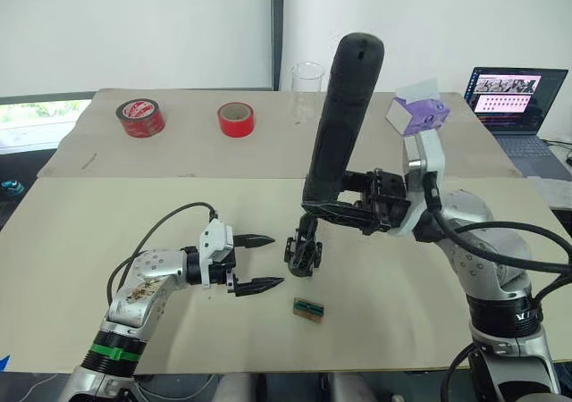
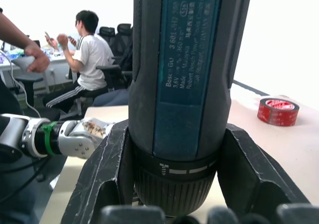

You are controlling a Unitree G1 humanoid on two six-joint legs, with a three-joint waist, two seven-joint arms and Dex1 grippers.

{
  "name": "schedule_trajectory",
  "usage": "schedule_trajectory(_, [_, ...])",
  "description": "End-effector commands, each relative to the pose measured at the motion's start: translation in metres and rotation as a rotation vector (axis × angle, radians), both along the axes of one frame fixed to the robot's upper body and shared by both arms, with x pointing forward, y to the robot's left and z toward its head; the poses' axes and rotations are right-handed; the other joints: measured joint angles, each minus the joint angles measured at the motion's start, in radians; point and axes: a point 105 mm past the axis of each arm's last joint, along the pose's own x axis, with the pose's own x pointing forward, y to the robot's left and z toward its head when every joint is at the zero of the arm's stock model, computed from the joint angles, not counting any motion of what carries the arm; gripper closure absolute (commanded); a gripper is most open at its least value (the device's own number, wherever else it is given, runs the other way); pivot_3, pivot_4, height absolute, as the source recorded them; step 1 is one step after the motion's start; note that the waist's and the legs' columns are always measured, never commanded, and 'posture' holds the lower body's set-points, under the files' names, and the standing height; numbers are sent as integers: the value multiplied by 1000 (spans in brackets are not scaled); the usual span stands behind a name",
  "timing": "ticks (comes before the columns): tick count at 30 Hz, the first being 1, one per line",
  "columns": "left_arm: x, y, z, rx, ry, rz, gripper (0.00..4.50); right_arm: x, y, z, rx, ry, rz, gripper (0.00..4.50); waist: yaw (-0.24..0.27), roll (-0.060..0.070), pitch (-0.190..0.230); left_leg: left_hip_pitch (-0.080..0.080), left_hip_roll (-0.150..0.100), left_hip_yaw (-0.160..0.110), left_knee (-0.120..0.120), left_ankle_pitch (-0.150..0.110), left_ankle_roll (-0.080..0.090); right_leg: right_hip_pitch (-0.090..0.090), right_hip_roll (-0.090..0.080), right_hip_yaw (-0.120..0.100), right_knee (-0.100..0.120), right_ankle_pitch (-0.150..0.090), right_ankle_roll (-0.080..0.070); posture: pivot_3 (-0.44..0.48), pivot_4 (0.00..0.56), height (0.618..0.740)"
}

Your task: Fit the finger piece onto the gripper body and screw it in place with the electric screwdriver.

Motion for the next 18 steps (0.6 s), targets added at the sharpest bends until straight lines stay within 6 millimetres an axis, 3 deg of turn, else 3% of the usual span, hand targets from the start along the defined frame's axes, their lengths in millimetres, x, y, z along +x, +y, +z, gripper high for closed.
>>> schedule_trajectory(1, [-1,-3,4,-5,-38,-20,0,-7,2,9,30,-75,21,2584,0,0,0,0,0,0,0,0,0,0,0,0,0,0,0,0,150,740])
schedule_trajectory(18, [-1,-11,4,-19,-46,-31,0,1,5,7,50,-95,19,2584,-1,0,0,0,0,0,0,0,0,0,0,0,1,0,0,0,150,740])
